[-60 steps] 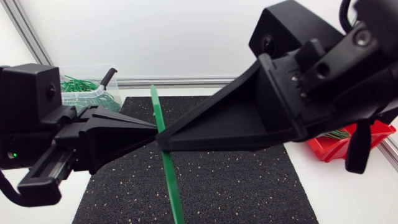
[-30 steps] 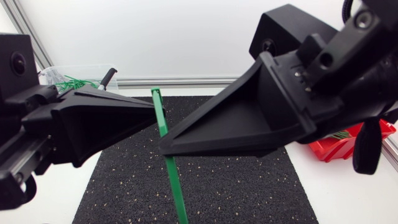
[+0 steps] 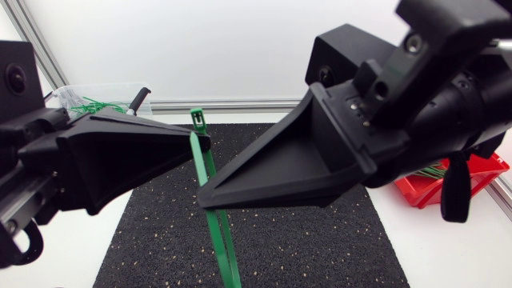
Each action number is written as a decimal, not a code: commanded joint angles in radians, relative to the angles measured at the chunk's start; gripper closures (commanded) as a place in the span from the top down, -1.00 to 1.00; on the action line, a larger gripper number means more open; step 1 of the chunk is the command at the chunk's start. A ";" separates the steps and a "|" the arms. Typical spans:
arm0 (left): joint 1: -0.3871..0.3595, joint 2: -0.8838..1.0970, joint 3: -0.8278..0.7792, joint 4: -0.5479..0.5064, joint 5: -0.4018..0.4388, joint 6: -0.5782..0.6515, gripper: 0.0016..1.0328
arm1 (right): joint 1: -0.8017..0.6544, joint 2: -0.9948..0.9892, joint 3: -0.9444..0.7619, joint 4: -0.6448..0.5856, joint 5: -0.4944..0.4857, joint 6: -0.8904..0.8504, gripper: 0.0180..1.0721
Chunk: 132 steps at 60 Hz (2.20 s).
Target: Take a green cable tie from the red box, thread the tail through the head to close it, then place it in the transparent bin on the left.
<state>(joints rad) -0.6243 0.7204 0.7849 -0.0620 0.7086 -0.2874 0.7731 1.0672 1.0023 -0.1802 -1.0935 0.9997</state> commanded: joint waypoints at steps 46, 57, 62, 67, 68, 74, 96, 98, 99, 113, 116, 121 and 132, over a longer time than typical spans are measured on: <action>0.020 -0.012 -0.059 -0.006 0.019 -0.165 -0.93 | -0.038 0.053 0.012 -0.008 -0.063 0.086 -0.89; 0.037 -0.022 -0.069 -0.024 0.019 -0.170 -0.92 | -0.054 0.077 0.001 -0.008 -0.080 0.085 -0.89; 0.043 -0.024 -0.072 -0.029 0.019 -0.170 -0.92 | -0.061 0.089 -0.008 -0.002 -0.092 0.085 -0.89; 0.046 -0.029 -0.072 -0.030 0.019 -0.170 -0.90 | -0.069 0.100 -0.013 0.005 -0.095 0.085 -0.89; 0.048 -0.029 -0.072 -0.030 0.019 -0.170 -0.90 | -0.070 0.102 -0.014 0.005 -0.098 0.085 -0.89; 0.044 -0.027 -0.072 -0.032 0.019 -0.170 -0.89 | -0.072 0.114 -0.016 0.008 -0.103 0.083 -0.89; 0.024 -0.009 -0.073 -0.045 0.019 -0.170 -0.84 | -0.078 0.108 -0.011 0.012 -0.111 0.083 -0.89; 0.023 -0.009 -0.073 -0.047 0.019 -0.171 -0.84 | -0.081 0.109 -0.011 0.013 -0.111 0.083 -0.89; 0.021 -0.007 -0.073 -0.047 0.019 -0.170 -0.84 | -0.083 0.109 -0.011 0.013 -0.112 0.083 -0.89; 0.020 -0.004 -0.072 -0.052 0.019 -0.171 -0.84 | -0.095 0.116 -0.011 0.021 -0.117 0.082 -0.89; 0.020 -0.004 -0.072 -0.052 0.019 -0.171 -0.84 | -0.097 0.117 -0.011 0.021 -0.117 0.082 -0.89; 0.023 -0.003 -0.072 -0.053 0.017 -0.171 -0.84 | -0.097 0.114 -0.014 0.021 -0.118 0.082 -0.89; 0.032 0.005 -0.072 -0.048 0.015 -0.173 -0.86 | -0.083 0.094 -0.019 0.010 -0.117 0.082 -0.89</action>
<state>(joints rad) -0.5972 0.7143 0.7300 -0.1146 0.7235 -0.4385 0.6861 1.1717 1.0023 -0.1764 -1.2079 1.0523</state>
